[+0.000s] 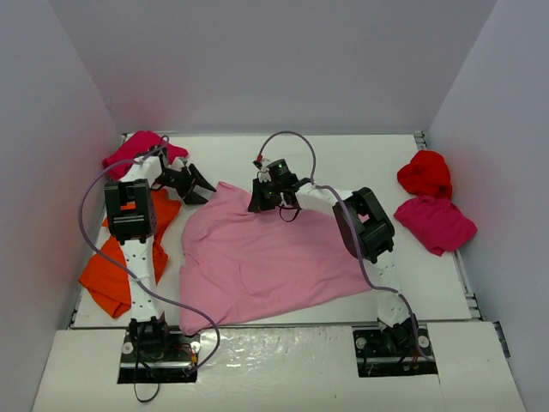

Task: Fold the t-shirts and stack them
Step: Fold the tshirt

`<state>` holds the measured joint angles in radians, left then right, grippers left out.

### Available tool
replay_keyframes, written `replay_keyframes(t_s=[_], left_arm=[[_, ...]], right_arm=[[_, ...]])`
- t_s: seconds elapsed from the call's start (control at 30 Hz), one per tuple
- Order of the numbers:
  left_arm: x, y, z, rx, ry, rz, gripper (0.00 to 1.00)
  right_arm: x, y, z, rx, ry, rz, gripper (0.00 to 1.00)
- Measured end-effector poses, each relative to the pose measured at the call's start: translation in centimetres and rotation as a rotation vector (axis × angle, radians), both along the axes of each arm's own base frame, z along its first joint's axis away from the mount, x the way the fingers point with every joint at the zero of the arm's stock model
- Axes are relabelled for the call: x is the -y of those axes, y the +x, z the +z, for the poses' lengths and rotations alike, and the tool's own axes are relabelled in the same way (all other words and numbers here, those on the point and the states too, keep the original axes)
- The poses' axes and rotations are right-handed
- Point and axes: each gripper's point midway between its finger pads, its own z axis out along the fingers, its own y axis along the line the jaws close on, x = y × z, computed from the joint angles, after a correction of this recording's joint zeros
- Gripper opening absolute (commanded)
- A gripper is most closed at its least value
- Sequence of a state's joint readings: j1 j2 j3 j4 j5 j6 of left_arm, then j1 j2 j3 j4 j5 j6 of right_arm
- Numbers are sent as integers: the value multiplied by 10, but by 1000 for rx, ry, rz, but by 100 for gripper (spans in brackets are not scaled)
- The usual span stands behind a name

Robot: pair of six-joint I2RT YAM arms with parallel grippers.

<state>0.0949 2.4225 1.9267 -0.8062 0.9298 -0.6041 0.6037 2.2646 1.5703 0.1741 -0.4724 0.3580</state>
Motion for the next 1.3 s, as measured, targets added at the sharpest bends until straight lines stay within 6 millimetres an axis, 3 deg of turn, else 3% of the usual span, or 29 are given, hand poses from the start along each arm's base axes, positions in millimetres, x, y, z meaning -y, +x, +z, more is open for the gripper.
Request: replay_keyframes(t_s=[0.1,0.2,0.3,0.37,0.83,1.3], left_arm=[[2,-2,0,-13,-11,-3,47],[2,-4,-1,-27,-14,-4,38],[1,-7,-5,-45,-1,-9,0],[0,-10,-14,-61,17,-14,0],[4,-14,-14,-54,3,-6,0],[-12,-37,-12,81,223,99,0]], right_arm=[[0,-1,0,-2,2,3,0],[-1,-1,0,-3,4,4,0],[-1,-1,0,-2,4,4,0],[-1,-1,0,-2,4,4,0],[-1,-1,0,-1,4,5,0],[7,18,4,55,-29,-35,0]])
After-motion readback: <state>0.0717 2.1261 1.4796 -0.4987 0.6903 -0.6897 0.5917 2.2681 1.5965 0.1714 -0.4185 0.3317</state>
